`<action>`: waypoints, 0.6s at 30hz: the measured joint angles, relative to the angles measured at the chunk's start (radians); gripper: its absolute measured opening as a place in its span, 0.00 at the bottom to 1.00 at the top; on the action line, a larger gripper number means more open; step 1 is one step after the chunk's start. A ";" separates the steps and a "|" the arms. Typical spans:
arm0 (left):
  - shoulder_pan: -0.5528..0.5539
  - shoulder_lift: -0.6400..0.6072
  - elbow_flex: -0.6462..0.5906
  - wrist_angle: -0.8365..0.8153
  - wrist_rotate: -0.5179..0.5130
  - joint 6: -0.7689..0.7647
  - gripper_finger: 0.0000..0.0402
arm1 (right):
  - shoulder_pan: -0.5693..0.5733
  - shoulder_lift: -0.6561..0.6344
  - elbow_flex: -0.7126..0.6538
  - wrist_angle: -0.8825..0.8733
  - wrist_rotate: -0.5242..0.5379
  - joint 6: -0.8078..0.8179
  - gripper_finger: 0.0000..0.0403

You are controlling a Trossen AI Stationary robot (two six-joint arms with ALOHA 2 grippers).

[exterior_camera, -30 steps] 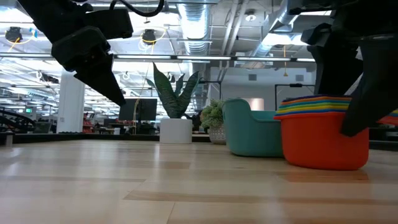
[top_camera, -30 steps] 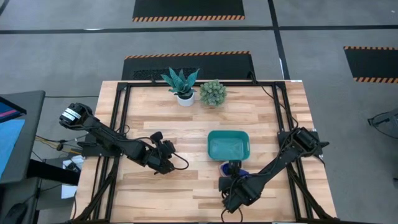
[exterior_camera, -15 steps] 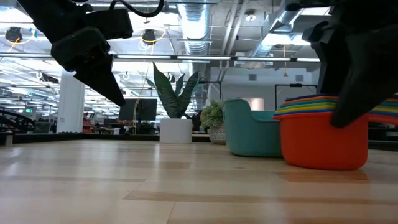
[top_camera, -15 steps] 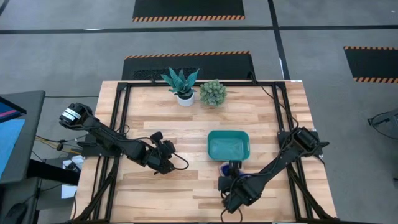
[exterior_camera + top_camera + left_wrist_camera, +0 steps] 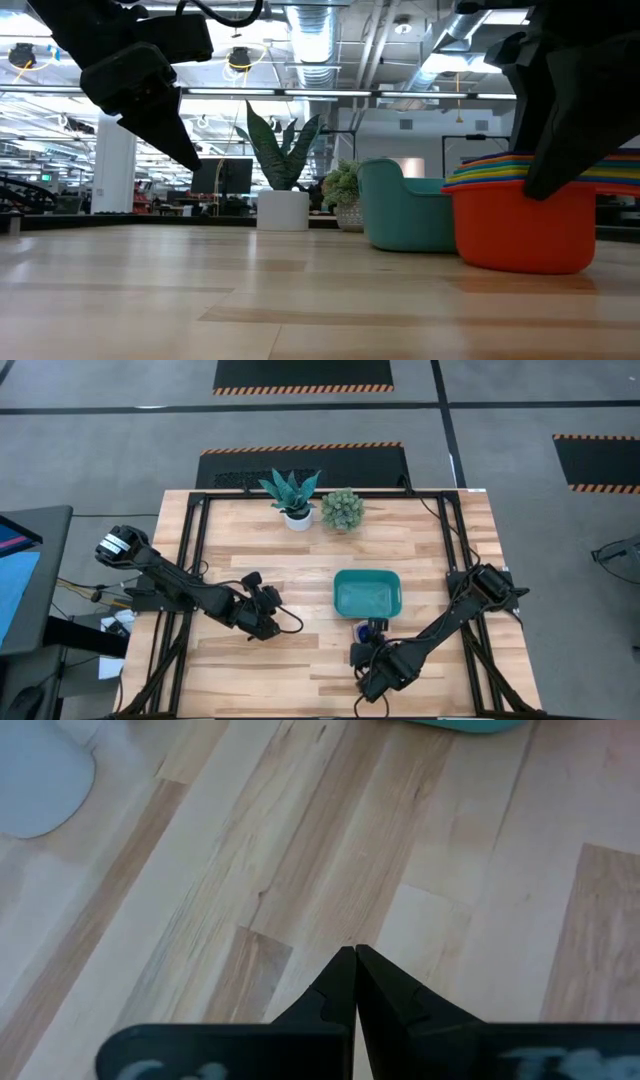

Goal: Nest measuring cups in basket
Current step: Put the nested measuring cups into the green bin

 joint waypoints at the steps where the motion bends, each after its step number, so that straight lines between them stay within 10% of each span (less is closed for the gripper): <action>1: 0.000 0.000 0.000 0.000 0.000 0.000 0.00 | 0.000 0.000 0.000 0.000 0.001 0.000 0.27; 18: 0.000 0.000 0.000 0.000 0.000 0.005 0.00 | 0.019 0.005 0.048 -0.052 0.009 0.004 0.27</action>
